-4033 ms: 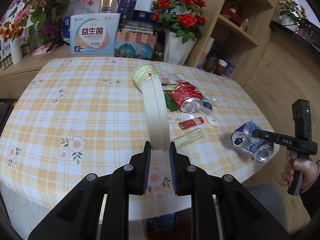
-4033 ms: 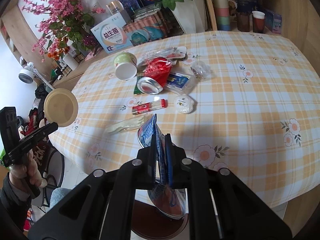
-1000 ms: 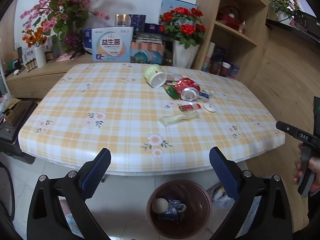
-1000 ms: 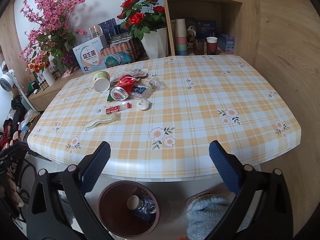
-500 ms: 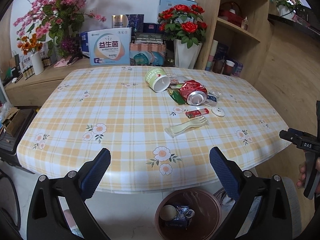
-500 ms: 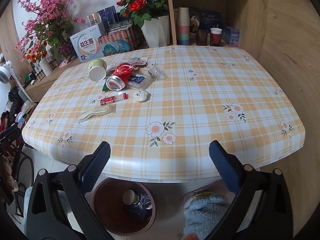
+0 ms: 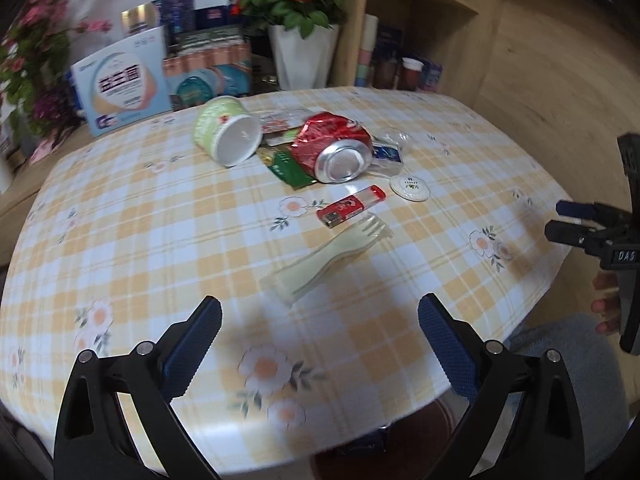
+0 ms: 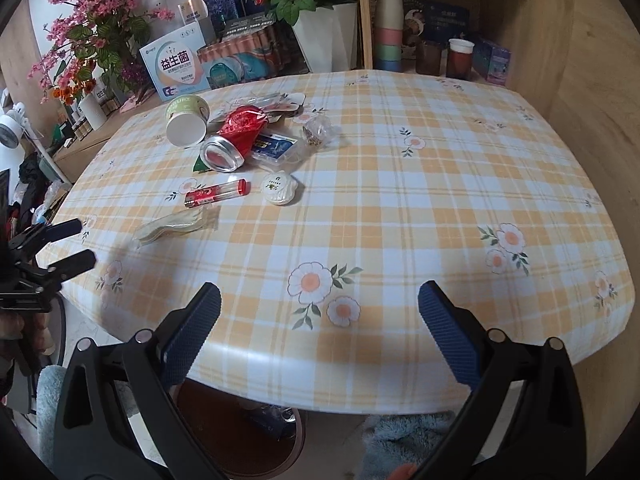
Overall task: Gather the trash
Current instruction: 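Reach the left tool to the plastic-wrapped fork and grasp it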
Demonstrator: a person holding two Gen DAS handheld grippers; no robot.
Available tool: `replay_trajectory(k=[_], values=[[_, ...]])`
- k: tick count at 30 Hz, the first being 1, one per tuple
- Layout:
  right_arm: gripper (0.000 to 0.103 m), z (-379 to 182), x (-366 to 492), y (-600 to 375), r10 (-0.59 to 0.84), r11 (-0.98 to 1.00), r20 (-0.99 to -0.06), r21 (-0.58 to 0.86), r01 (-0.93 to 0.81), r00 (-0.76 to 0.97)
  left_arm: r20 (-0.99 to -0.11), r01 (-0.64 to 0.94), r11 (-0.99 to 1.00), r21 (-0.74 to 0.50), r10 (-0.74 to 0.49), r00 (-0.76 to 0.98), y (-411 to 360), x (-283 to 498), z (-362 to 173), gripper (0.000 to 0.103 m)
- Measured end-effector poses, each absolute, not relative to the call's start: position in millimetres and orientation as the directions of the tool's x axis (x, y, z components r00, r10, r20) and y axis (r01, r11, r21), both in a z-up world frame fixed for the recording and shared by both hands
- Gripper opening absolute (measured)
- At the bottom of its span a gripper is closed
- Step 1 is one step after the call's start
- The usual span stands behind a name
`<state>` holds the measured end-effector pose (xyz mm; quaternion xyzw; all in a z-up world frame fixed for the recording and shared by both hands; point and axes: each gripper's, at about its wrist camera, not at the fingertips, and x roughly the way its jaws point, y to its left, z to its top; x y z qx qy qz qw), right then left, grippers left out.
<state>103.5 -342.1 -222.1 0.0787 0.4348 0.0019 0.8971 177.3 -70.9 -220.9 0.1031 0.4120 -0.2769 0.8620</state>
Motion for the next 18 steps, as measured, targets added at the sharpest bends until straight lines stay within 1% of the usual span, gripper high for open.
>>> replay_trajectory(k=[1, 4, 8, 12, 15, 16, 17, 18], values=[[0.097, -224, 109, -343, 0.079, 0.987, -0.782, 0.149, 0.063, 0.618, -0.776, 0.570, 0.820, -0.043, -0.387, 0.498, -77, 184, -225, 0.090], [0.097, -229, 123, -345, 0.090, 0.987, -0.784, 0.153, 0.050, 0.614, -0.801, 0.605, 0.795, -0.035, -0.385, 0.460, -91, 208, -239, 0.086], [0.097, -234, 142, -347, 0.094, 0.989, -0.802, 0.141, 0.033, 0.590, -0.834, 0.678, 0.734, 0.028, -0.357, 0.421, -110, 231, -257, 0.082], [0.097, -239, 161, -346, 0.065, 0.996, -0.827, 0.087, 0.013, 0.559, -0.855, 0.720, 0.691, 0.057, -0.339, 0.393, -120, 243, -272, 0.072], [0.097, -238, 176, -350, 0.031, 0.999, -0.826, 0.050, 0.018, 0.563, -0.855, 0.707, 0.708, 0.007, -0.363, 0.371, -116, 251, -279, 0.061], [0.097, -238, 181, -352, 0.041, 0.998, -0.820, 0.056, 0.009, 0.571, -0.850, 0.702, 0.712, 0.009, -0.364, 0.380, -114, 251, -279, 0.054], [0.097, -238, 185, -355, 0.047, 0.998, -0.816, 0.060, 0.003, 0.576, -0.845, 0.704, 0.710, 0.007, -0.372, 0.384, -113, 250, -278, 0.044], [0.097, -238, 192, -358, 0.052, 0.998, -0.812, 0.061, -0.004, 0.581, -0.841, 0.705, 0.709, 0.005, -0.378, 0.387, -113, 249, -276, 0.025]])
